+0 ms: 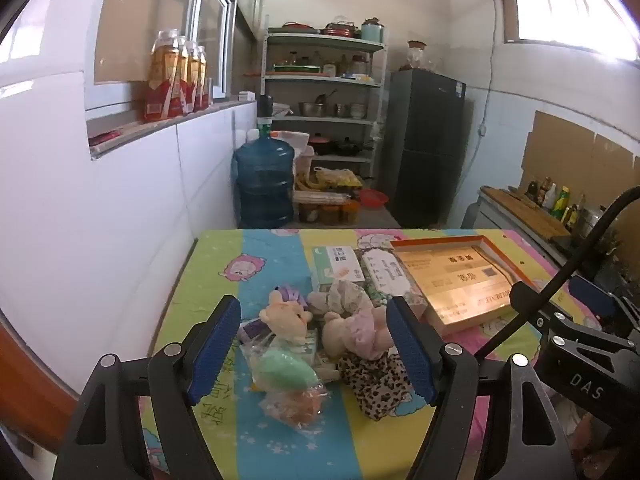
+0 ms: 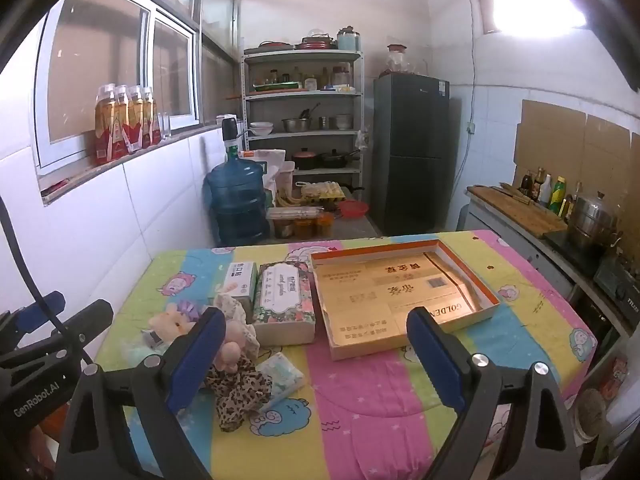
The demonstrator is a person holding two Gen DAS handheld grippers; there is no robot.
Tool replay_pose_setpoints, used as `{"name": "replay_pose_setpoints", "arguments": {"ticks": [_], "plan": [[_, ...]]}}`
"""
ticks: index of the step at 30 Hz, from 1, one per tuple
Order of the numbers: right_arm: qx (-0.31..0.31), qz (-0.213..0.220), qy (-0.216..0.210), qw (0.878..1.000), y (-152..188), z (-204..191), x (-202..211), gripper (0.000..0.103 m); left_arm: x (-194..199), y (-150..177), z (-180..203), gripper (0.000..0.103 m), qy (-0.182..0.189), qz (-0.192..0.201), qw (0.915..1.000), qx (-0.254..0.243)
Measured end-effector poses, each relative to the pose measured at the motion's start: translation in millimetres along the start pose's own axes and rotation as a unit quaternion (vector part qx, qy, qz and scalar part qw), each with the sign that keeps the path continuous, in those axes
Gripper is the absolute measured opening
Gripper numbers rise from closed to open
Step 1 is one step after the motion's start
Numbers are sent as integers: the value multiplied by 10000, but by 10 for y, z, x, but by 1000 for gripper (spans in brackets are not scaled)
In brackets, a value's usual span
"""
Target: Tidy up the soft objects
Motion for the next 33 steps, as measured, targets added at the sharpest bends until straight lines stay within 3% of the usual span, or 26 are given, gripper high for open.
{"name": "replay_pose_setpoints", "arguments": {"ticks": [9,33], "plan": [[13,-34,-6,10000,8,-78,-28,93,-43,102,21,77,-65,-9,10000,-64],[114,-185,-132,9997,30,-129,-147,93,-122,13,-105,77,-98,-128,9999,35]]}}
Point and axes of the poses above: each gripper's, at about its wrist camera, not at the fingertips, and x roughly against the way its jaws point, z to its right, y to its underside, the point moved 4 cm from there along -x, roughly the way its jaws point, and after that the axes turned 9 degrees about x, right-handed, at the moved point
